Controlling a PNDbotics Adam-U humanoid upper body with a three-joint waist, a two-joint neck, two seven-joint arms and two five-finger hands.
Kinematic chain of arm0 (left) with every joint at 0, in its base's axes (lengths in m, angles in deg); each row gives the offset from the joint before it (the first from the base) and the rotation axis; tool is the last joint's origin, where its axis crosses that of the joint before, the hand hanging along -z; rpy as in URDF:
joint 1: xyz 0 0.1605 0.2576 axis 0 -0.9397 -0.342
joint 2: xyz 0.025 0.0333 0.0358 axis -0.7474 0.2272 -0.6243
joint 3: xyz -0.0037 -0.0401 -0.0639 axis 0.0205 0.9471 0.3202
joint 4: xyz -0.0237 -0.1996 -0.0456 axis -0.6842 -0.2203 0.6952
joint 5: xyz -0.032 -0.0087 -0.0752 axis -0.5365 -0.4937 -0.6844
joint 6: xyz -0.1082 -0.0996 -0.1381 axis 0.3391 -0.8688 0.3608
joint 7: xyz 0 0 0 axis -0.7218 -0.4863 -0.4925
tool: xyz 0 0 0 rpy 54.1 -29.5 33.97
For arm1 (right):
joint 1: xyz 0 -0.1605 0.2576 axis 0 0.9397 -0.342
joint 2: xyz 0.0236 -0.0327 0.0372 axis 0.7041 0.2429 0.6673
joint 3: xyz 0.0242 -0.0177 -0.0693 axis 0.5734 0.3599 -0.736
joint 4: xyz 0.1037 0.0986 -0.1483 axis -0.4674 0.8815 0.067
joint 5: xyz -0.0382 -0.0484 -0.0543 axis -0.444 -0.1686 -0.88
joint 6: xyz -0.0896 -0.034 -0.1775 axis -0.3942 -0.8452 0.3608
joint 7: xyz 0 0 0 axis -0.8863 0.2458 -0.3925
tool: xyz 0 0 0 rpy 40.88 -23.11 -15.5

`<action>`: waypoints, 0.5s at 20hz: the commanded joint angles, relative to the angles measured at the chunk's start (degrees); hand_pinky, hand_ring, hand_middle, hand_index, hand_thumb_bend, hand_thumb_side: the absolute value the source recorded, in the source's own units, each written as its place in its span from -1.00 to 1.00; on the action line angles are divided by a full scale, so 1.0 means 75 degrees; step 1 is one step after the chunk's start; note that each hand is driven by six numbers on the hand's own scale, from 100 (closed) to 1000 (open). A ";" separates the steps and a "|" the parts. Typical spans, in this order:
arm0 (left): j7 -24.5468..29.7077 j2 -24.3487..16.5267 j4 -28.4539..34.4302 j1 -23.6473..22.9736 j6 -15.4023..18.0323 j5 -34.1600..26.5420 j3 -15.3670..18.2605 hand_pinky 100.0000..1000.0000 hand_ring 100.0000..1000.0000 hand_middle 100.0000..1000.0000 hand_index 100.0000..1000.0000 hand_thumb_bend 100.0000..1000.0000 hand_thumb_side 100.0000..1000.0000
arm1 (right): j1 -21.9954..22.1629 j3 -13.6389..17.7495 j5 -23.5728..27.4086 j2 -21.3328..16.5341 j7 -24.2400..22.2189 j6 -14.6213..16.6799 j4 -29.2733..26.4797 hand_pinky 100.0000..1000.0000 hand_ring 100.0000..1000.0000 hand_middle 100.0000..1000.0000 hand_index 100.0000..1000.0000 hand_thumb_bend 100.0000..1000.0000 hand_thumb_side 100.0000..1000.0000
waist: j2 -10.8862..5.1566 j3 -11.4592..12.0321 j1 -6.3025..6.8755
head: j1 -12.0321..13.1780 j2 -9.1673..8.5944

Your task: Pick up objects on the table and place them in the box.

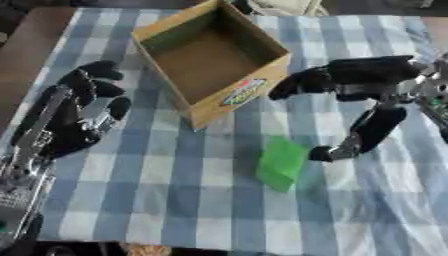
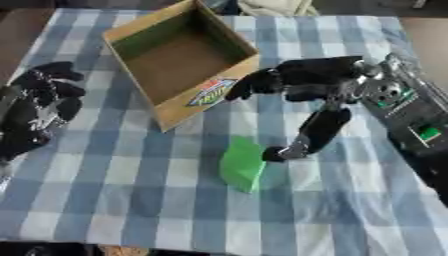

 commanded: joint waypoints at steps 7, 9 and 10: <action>0.0021 -0.0074 0.0080 0.0069 0.0010 -0.0040 -0.0006 0.52 0.31 0.38 0.71 -0.14 -0.09 | -0.0057 0.0012 -0.0502 0.0128 -0.1114 0.1449 0.0407 0.72 0.72 0.82 0.99 -0.34 -0.26 | -0.0100 0.0018 0.0012 | -0.0022 0.0077; 0.0020 -0.0074 0.0077 0.0067 0.0010 -0.0040 -0.0004 0.52 0.31 0.38 0.71 -0.14 -0.09 | -0.0042 -0.0012 -0.0538 0.0138 -0.1114 0.1472 0.0410 0.72 0.72 0.82 0.99 -0.33 -0.26 | -0.0099 0.0017 0.0008 | -0.0018 0.0080; 0.0021 -0.0075 0.0076 0.0065 0.0010 -0.0039 -0.0004 0.52 0.31 0.38 0.71 -0.14 -0.09 | -0.0029 -0.0029 -0.0554 0.0140 -0.1116 0.1481 0.0405 0.72 0.72 0.82 0.99 -0.33 -0.26 | -0.0098 0.0017 0.0006 | -0.0017 0.0081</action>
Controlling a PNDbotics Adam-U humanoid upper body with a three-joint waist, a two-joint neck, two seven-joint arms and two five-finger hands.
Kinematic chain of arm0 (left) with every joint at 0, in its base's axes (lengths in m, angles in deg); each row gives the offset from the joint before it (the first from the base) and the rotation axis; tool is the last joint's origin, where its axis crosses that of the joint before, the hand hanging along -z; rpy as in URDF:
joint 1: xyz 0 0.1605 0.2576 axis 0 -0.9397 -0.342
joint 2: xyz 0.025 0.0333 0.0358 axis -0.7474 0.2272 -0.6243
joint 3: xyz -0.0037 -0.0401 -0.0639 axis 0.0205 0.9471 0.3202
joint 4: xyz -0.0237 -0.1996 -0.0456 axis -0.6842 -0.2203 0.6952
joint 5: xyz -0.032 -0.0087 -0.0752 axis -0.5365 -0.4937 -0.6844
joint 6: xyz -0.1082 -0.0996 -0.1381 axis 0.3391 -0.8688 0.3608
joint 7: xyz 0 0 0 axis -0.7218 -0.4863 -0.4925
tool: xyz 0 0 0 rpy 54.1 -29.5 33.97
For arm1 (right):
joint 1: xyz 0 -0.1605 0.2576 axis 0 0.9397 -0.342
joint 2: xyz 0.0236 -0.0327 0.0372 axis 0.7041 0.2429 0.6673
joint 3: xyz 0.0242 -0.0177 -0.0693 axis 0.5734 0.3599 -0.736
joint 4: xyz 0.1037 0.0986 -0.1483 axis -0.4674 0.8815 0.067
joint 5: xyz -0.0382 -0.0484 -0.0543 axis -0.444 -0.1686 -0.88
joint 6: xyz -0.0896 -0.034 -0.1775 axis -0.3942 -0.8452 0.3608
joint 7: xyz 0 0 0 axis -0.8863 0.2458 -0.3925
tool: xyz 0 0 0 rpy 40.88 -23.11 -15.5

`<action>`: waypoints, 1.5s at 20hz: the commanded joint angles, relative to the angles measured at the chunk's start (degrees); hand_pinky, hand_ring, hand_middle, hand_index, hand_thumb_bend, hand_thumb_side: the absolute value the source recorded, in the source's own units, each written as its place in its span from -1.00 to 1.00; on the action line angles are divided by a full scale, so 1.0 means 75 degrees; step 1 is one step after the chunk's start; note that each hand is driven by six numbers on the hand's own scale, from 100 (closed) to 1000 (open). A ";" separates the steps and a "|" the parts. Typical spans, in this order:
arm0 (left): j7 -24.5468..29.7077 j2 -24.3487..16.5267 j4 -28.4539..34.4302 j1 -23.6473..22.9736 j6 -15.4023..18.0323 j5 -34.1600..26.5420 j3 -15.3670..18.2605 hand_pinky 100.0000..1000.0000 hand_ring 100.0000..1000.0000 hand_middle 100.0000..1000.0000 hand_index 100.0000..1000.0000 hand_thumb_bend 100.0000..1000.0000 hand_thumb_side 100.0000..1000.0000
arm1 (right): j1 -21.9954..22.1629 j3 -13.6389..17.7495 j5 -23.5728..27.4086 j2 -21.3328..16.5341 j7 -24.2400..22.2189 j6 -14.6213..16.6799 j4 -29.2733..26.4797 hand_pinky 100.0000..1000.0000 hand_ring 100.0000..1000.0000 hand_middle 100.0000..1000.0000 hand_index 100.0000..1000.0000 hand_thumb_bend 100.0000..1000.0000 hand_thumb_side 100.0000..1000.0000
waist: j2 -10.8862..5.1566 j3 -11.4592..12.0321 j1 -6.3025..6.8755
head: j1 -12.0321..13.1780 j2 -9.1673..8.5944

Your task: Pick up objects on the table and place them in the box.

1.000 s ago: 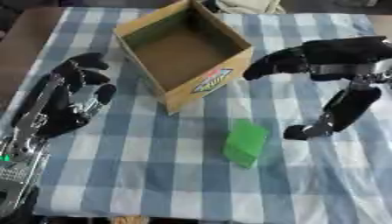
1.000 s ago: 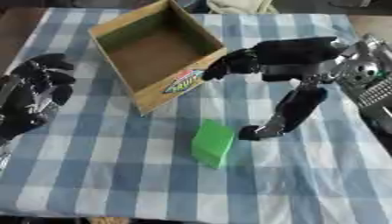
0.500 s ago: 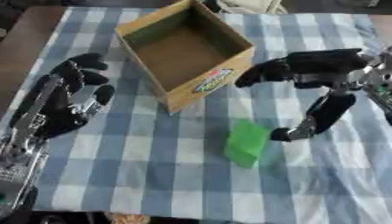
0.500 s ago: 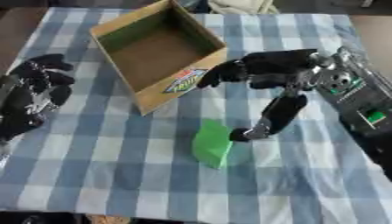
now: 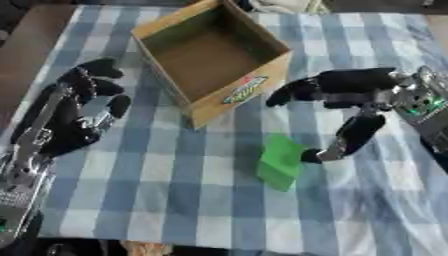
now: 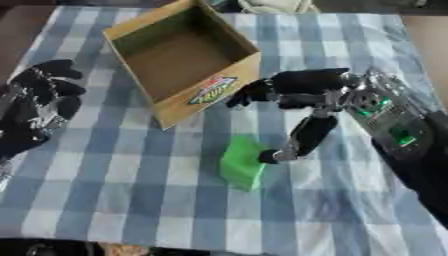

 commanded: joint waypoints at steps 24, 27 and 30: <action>0.0032 -0.0092 0.0084 0.0078 0.0022 -0.0031 0.0006 0.52 0.31 0.38 0.71 -0.13 -0.10 | 0.0116 -0.0092 -0.0151 -0.0437 -0.1272 0.1373 -0.0544 0.72 0.73 0.81 0.98 -0.29 -0.26 | -0.0105 -0.0005 -0.0019 | 0.0040 0.0006; 0.0035 -0.0091 0.0086 0.0081 0.0023 -0.0032 0.0007 0.52 0.31 0.38 0.71 -0.13 -0.10 | 0.0130 -0.0106 -0.0175 -0.0419 -0.1272 0.1392 -0.0491 0.72 0.73 0.81 0.98 -0.29 -0.26 | -0.0104 0.0000 -0.0017 | 0.0041 0.0008; 0.0037 -0.0088 0.0088 0.0085 0.0024 -0.0033 0.0006 0.52 0.31 0.38 0.71 -0.13 -0.09 | 0.0171 -0.0120 -0.0220 -0.0385 -0.1272 0.1396 -0.0429 0.72 0.73 0.81 0.98 -0.30 -0.27 | -0.0094 0.0016 -0.0009 | 0.0042 0.0006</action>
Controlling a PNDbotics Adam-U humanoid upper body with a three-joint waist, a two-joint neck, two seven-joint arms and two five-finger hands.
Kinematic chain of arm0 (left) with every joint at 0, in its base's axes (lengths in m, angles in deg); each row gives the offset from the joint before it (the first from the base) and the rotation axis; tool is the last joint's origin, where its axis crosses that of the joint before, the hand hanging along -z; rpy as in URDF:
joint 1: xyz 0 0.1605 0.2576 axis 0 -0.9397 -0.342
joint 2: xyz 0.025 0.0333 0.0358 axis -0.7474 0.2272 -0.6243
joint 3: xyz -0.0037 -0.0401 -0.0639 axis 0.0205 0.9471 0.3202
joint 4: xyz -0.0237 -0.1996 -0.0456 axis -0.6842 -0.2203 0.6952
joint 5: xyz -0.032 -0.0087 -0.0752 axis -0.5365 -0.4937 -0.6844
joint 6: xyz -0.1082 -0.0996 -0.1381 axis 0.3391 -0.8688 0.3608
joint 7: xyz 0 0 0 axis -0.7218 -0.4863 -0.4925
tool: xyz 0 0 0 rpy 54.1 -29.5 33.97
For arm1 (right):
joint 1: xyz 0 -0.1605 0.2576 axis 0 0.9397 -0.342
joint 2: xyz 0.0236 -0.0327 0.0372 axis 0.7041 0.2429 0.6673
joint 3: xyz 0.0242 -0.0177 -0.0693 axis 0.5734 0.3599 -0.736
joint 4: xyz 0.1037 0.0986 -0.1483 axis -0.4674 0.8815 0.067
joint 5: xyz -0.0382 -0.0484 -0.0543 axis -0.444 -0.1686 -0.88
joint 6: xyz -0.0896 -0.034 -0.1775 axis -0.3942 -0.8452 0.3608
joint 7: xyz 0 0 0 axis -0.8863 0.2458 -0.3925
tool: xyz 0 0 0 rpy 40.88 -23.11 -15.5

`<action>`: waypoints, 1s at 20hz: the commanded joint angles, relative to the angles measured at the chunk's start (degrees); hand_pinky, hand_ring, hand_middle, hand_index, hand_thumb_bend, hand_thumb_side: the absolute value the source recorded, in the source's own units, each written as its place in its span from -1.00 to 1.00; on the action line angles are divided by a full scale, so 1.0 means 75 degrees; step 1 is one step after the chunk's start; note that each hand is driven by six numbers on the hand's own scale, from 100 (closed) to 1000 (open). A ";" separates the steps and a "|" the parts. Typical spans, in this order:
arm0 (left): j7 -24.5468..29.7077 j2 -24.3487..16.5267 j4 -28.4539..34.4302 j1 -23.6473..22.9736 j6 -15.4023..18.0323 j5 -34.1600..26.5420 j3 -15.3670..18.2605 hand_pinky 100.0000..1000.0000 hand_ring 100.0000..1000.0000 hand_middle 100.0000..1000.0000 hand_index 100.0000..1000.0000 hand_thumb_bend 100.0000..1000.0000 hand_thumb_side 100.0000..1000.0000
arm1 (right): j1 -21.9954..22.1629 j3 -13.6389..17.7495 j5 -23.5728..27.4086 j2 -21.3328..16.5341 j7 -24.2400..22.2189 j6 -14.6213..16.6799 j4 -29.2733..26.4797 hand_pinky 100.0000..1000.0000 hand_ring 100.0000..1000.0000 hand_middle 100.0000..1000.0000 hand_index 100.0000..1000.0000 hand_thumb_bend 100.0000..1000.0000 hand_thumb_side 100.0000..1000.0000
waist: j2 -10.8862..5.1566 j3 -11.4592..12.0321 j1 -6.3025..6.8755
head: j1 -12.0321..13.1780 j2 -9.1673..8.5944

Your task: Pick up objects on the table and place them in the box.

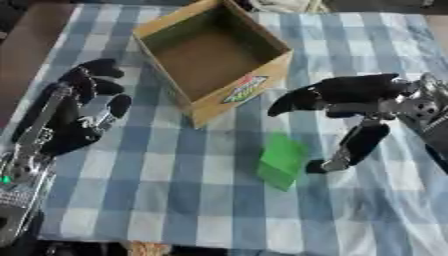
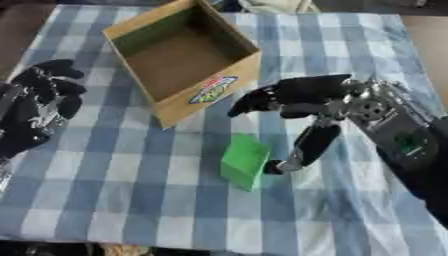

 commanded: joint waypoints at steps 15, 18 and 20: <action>0.0052 -0.0075 0.0099 0.0106 0.0015 -0.0046 -0.0002 0.52 0.31 0.38 0.71 -0.12 -0.09 | 0.0079 0.0039 -0.0601 0.0105 -0.1269 0.1602 0.0496 0.72 0.72 0.80 0.96 -0.29 -0.30 | -0.0054 0.0103 0.0013 | 0.0005 0.0001; 0.0054 -0.0073 0.0100 0.0108 0.0016 -0.0048 -0.0003 0.52 0.30 0.38 0.71 -0.12 -0.09 | 0.0079 0.0028 -0.0641 0.0144 -0.1233 0.1632 0.0548 0.72 0.72 0.79 0.95 -0.29 -0.31 | -0.0049 0.0112 0.0015 | 0.0002 -0.0002; 0.0060 -0.0071 0.0101 0.0110 0.0018 -0.0051 -0.0005 0.53 0.30 0.38 0.71 -0.12 -0.09 | 0.0069 0.0015 -0.0659 0.0174 -0.1219 0.1654 0.0570 0.72 0.72 0.78 0.95 -0.30 -0.32 | -0.0045 0.0119 0.0018 | -0.0002 -0.0002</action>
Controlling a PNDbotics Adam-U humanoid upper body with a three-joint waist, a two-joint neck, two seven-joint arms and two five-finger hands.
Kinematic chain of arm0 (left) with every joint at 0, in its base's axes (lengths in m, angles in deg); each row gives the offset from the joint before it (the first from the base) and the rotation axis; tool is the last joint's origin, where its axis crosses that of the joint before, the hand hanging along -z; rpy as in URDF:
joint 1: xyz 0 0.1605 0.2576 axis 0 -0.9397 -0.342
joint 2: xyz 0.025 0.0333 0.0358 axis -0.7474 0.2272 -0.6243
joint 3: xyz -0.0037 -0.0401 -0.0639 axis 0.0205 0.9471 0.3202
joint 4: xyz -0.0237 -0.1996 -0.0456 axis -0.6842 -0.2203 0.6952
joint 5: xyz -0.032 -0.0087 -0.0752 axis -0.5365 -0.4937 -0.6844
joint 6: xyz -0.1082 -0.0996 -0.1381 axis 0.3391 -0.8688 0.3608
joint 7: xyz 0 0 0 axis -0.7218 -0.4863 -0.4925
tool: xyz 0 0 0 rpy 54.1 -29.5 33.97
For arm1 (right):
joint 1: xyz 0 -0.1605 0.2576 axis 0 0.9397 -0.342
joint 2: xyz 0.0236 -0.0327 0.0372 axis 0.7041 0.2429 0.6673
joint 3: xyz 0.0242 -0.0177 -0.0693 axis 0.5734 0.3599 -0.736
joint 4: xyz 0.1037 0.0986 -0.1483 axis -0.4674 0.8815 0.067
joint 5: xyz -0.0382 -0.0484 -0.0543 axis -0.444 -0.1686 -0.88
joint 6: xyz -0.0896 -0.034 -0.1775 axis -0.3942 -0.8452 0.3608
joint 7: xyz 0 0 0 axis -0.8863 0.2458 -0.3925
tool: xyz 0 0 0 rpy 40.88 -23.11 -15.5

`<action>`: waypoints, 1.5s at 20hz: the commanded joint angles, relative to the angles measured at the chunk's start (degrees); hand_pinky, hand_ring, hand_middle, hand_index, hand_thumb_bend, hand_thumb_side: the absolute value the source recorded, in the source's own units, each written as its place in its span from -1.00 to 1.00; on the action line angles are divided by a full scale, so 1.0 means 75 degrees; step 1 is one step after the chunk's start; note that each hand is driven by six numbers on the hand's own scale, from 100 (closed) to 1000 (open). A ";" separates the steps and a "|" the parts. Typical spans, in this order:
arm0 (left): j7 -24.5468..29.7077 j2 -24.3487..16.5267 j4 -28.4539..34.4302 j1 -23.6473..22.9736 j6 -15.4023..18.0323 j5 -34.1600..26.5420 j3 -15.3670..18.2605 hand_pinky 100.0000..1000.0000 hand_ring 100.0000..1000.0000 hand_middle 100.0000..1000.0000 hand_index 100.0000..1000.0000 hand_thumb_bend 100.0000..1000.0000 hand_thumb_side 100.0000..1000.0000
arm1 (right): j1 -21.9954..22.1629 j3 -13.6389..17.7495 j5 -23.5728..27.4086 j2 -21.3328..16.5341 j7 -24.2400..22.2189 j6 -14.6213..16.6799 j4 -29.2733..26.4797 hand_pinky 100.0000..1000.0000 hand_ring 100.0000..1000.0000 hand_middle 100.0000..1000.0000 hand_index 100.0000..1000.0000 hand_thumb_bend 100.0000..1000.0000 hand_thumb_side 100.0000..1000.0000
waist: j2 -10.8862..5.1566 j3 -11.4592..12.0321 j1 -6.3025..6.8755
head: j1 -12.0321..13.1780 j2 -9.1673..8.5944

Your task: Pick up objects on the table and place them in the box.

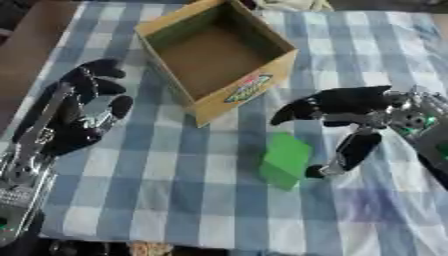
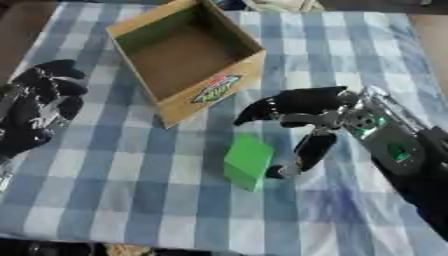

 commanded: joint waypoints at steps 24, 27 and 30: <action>0.0062 -0.0051 0.0109 0.0099 0.0020 -0.0071 0.0022 0.53 0.30 0.38 0.71 -0.12 -0.08 | -0.0082 -0.0129 -0.0450 0.0274 -0.1504 0.1747 0.0269 0.72 0.73 0.72 0.79 -0.35 -0.33 | -0.0080 0.0129 0.0014 | -0.0070 0.0052; 0.0060 -0.0049 0.0111 0.0096 0.0021 -0.0072 0.0026 0.53 0.30 0.38 0.71 -0.12 -0.08 | -0.0072 -0.0105 -0.0454 0.0274 -0.1480 0.1748 0.0261 0.72 0.73 0.71 0.60 -0.40 -0.34 | -0.0080 0.0127 0.0014 | -0.0066 0.0052; 0.0057 -0.0048 0.0112 0.0095 0.0021 -0.0072 0.0028 0.53 0.30 0.38 0.71 -0.12 -0.08 | -0.0064 -0.0075 -0.0430 0.0266 -0.1418 0.1722 0.0233 0.71 0.72 0.70 0.41 -0.48 -0.33 | -0.0079 0.0120 0.0015 | -0.0059 0.0053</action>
